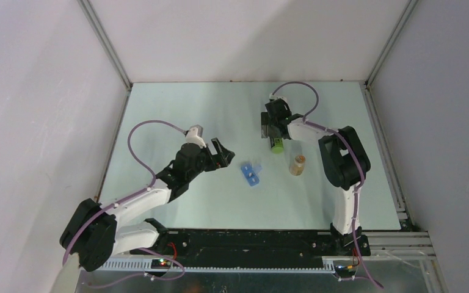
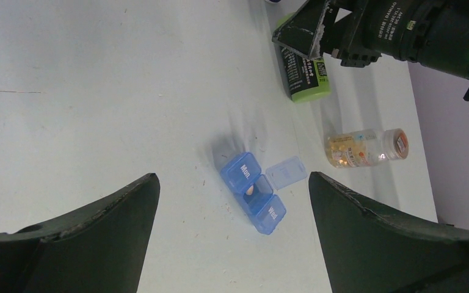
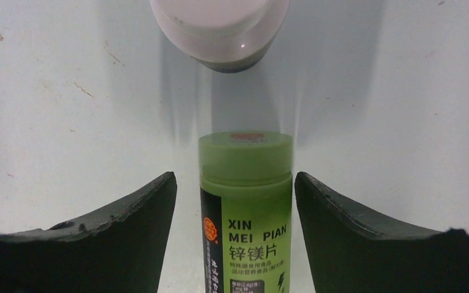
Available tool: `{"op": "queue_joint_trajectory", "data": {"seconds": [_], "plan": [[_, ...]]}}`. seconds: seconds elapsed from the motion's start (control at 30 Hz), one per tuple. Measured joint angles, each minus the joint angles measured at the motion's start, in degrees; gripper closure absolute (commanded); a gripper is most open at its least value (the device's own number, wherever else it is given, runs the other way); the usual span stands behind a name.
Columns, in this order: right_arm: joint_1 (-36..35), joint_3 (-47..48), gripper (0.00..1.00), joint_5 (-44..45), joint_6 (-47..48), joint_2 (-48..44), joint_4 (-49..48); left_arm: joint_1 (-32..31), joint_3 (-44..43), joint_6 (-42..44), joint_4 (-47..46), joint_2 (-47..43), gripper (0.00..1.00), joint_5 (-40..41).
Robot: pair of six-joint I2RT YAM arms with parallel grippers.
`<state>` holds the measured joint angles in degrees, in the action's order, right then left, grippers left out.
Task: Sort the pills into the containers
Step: Pick up the pill bottle at the center of the board.
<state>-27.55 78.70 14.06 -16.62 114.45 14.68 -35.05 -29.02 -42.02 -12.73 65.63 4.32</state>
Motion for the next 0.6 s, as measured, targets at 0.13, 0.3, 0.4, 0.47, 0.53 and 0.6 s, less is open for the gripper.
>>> {"op": "queue_joint_trajectory", "data": {"seconds": [0.13, 0.3, 0.4, 0.47, 0.53, 0.6], "plan": [[0.00, 2.01, 0.30, 0.02, 0.00, 1.75, 0.68, 0.00, -0.04, 0.02, 0.00, 0.13, 0.03, -0.02], [0.04, 4.72, 0.35, 0.31, -0.04, 3.65, 1.22, 0.00, -0.04, 0.02, 0.04, 0.39, 0.03, 0.00], [0.07, 6.60, 0.43, 0.87, -0.24, 4.63, 2.23, -0.02, -0.04, 0.04, 0.04, 0.39, 0.03, -0.02], [0.09, 8.24, 0.49, 1.22, -0.26, 5.46, 2.97, 0.00, -0.04, 0.07, 0.04, 0.39, 0.03, 0.00], [0.11, 9.14, 0.56, 1.46, -0.26, 5.99, 3.39, 0.00, -0.04, 0.13, 0.04, 0.39, 0.03, -0.02], [0.15, 9.18, 0.60, 1.60, -0.17, 5.99, 3.67, 0.00, -0.04, 0.24, 0.07, 0.39, 0.03, 0.00]]}}
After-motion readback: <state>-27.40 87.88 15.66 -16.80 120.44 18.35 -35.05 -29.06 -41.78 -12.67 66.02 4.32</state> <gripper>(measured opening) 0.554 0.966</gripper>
